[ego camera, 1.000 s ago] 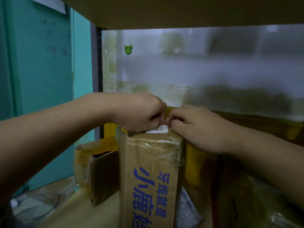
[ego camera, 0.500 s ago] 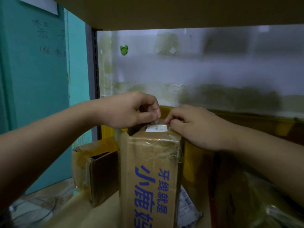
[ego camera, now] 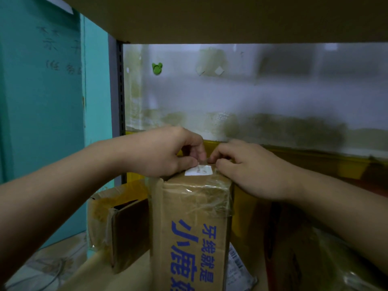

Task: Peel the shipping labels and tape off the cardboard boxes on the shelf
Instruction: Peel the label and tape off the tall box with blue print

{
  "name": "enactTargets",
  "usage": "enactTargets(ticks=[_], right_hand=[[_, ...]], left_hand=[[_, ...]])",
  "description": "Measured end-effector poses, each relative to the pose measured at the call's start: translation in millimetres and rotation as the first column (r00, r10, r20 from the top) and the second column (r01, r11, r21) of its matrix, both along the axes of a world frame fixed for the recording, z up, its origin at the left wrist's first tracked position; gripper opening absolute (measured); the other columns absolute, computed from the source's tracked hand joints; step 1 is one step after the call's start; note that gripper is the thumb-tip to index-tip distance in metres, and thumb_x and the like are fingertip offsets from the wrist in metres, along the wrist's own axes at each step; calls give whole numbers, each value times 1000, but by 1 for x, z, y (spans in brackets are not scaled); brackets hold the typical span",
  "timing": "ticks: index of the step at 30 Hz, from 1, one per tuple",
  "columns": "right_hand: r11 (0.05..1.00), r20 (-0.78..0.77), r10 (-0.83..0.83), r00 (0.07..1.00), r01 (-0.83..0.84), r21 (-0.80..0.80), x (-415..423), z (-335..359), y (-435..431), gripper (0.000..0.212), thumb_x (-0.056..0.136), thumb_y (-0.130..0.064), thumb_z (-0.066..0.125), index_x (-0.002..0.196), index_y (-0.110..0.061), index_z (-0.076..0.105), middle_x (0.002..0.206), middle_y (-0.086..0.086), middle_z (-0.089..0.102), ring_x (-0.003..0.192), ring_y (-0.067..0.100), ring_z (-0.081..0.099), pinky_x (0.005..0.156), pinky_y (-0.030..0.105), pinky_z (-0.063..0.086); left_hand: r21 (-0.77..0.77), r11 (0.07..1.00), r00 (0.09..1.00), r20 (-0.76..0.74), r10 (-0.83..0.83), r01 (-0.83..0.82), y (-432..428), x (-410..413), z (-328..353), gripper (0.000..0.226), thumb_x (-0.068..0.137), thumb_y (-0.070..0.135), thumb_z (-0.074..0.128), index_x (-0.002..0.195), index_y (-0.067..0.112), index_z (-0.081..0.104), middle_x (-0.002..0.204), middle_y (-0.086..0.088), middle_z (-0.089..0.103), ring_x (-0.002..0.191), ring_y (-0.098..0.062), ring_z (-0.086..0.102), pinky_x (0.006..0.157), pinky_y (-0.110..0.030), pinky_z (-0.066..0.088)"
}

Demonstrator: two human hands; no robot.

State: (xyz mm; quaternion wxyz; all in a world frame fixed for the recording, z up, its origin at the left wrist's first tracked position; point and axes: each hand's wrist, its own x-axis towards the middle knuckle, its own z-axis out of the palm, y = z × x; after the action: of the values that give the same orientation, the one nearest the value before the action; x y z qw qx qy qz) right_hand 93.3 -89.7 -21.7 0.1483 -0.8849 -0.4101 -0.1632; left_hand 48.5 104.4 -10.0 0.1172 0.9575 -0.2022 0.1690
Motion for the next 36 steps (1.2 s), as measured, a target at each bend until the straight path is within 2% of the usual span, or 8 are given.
enactTargets(ticks=[6,10,12,16,25,29,32,36], right_hand=[[1000,-12,4,1000,-4,7,0,0,0,25,97,-32,43,112,-28,62,106,-6,52,99,9,50,74,23,36],[1000,-4,12,1000,-11,17,1,-1,0,24,97,-31,43,111,-28,62,104,-7,51,98,7,49,71,13,33],[1000,-5,9,1000,-9,9,1,-1,0,24,98,-31,42,112,-29,62,104,-8,51,99,7,48,72,20,34],[1000,1,10,1000,-10,6,0,0,-1,25,98,-30,42,113,-27,63,106,-7,52,100,6,48,76,23,32],[999,8,34,999,-34,-9,0,1,0,26,98,-29,42,114,-26,63,109,-5,54,101,6,49,76,19,33],[999,-20,49,999,-50,-18,3,0,2,26,99,-31,40,114,-29,61,111,-7,52,104,3,46,77,19,31],[999,-35,46,998,-46,-23,3,0,3,25,99,-32,38,113,-33,59,111,-8,51,103,2,45,76,7,30],[999,-42,23,999,-25,-39,3,1,-2,25,101,-32,38,115,-33,58,111,-8,50,104,4,48,76,7,31]], left_hand=[[-59,998,1000,-17,5,-6,3,1,-2,21,95,21,62,97,41,67,94,18,66,90,-2,62,86,-34,54],[-65,998,999,-28,22,-24,4,3,-1,25,95,13,61,106,35,66,91,18,65,88,5,60,80,-19,50],[-62,997,999,-35,35,-37,5,3,0,29,94,10,61,110,34,65,91,19,66,91,7,59,79,-14,49],[-34,999,999,-29,38,-38,8,4,-1,27,93,9,63,103,34,70,96,17,66,93,5,60,80,-14,50],[-74,997,1000,12,18,-17,10,5,-5,8,93,25,66,91,32,68,91,17,69,89,1,62,85,-32,53],[-90,995,998,29,57,-54,10,3,-8,9,94,23,64,89,29,67,87,15,70,83,0,63,78,-29,53],[-90,993,996,38,86,-82,13,3,-7,13,95,16,62,86,26,65,81,14,69,76,3,62,68,-24,50],[-242,969,999,-11,39,-40,16,0,-9,23,98,5,50,83,22,55,95,12,73,96,1,65,90,-37,54]])
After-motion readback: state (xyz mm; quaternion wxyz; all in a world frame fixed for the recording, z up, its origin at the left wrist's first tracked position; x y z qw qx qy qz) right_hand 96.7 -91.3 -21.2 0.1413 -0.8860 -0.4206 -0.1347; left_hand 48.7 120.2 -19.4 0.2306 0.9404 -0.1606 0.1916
